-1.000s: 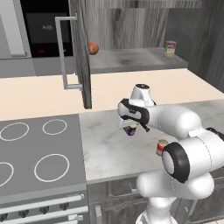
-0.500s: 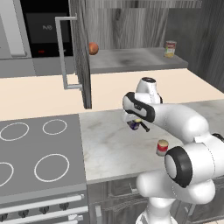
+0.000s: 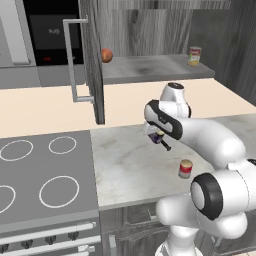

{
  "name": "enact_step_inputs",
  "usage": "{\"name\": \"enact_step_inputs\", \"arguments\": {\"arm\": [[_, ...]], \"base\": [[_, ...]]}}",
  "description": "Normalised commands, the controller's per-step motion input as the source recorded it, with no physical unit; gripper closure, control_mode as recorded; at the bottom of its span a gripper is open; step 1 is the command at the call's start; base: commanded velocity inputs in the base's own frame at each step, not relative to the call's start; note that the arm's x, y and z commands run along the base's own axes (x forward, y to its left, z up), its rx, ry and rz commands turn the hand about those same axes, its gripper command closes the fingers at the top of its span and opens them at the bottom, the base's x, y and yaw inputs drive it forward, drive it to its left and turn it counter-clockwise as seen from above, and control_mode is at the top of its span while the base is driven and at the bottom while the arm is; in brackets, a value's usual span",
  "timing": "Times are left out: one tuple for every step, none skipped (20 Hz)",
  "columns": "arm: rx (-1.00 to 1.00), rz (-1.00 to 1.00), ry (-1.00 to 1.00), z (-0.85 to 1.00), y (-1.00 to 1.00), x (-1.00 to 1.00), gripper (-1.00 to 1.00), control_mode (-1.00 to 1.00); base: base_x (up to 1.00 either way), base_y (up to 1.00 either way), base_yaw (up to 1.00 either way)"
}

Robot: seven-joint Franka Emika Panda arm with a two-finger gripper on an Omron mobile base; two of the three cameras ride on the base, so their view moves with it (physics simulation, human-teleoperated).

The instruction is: Pick the cans from the counter and place them in their designated side in the cabinet.

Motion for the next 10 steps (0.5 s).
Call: {"name": "enact_step_inputs", "arguments": {"arm": [[0.01, 0.00, -0.04, 0.29, -0.12, -0.06, 1.00, -1.00], [0.00, 0.00, -0.05, 0.30, -0.12, -0.07, 1.00, -1.00], [0.00, 0.00, -0.07, 0.25, -0.10, -0.11, 1.00, -1.00], [0.00, 0.00, -0.08, 0.22, -0.10, -0.12, 1.00, -1.00], [0.00, 0.00, -0.09, 0.22, -0.09, -0.14, 1.00, -1.00], [0.00, 0.00, -0.09, 0.25, -0.10, -0.12, 1.00, -1.00], [0.00, 0.00, -0.08, 0.25, -0.08, -0.12, 1.00, -1.00], [0.00, 0.00, -0.08, 0.25, -0.06, -0.12, 1.00, -1.00], [0.00, 0.00, -0.09, 0.26, -0.07, -0.12, 1.00, -1.00], [0.00, 0.00, -0.10, 0.26, -0.09, -0.14, 1.00, -1.00]], "base": [[0.00, 0.00, 0.00], [0.00, 0.00, 0.00], [0.00, 0.00, 0.00], [0.00, 0.00, 0.00], [0.00, 0.00, 0.00], [0.00, 0.00, 0.00], [0.00, 0.00, 0.00], [0.00, 0.00, 0.00], [0.00, 0.00, 0.00], [0.00, 0.00, 0.00]]}}
